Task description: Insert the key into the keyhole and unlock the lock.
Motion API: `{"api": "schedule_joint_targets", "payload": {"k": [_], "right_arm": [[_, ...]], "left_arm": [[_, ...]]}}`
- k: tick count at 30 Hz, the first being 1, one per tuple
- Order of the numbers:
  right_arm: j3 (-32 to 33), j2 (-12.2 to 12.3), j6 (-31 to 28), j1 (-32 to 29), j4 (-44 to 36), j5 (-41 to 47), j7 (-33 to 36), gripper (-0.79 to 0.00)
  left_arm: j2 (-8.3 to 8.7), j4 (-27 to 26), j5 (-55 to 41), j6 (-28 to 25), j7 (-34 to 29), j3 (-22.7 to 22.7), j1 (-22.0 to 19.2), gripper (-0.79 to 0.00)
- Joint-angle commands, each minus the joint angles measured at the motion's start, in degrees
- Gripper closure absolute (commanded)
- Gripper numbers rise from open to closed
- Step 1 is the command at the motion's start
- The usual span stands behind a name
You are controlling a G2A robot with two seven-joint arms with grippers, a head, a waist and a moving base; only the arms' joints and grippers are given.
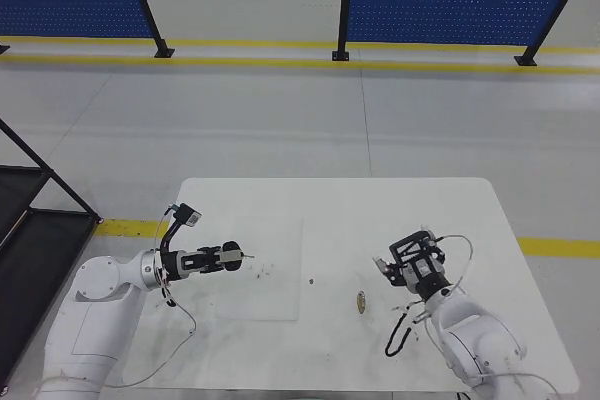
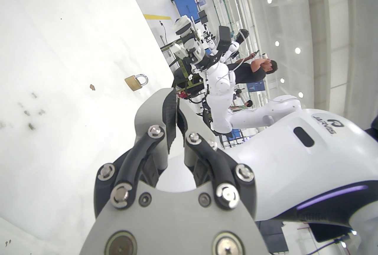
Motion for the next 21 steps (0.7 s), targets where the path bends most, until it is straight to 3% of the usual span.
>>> {"api": "schedule_joint_targets", "payload": {"k": [1,6,10,14,21], "right_arm": [[-0.8,-0.1,-0.3,1.3,-1.6,2.9,8.0,-0.785],[-4.2,-0.7,1.2,6.9,-2.8,6.8,27.1,-0.785],[-7.3,-1.3,3.2,12.7,-0.8,10.0,37.3,-0.785],[-10.0,-2.0,6.1,16.9,1.6,12.4,42.4,-0.785],[-10.2,-2.1,6.3,17.1,1.8,13.1,42.5,-0.785]], "left_arm": [[0.00,0.0,0.0,0.0,0.0,0.0,0.0,0.000],[0.00,0.0,0.0,0.0,0.0,0.0,0.0,0.000],[0.00,0.0,0.0,0.0,0.0,0.0,0.0,0.000],[0.00,0.0,0.0,0.0,0.0,0.0,0.0,0.000],[0.00,0.0,0.0,0.0,0.0,0.0,0.0,0.000]]}}
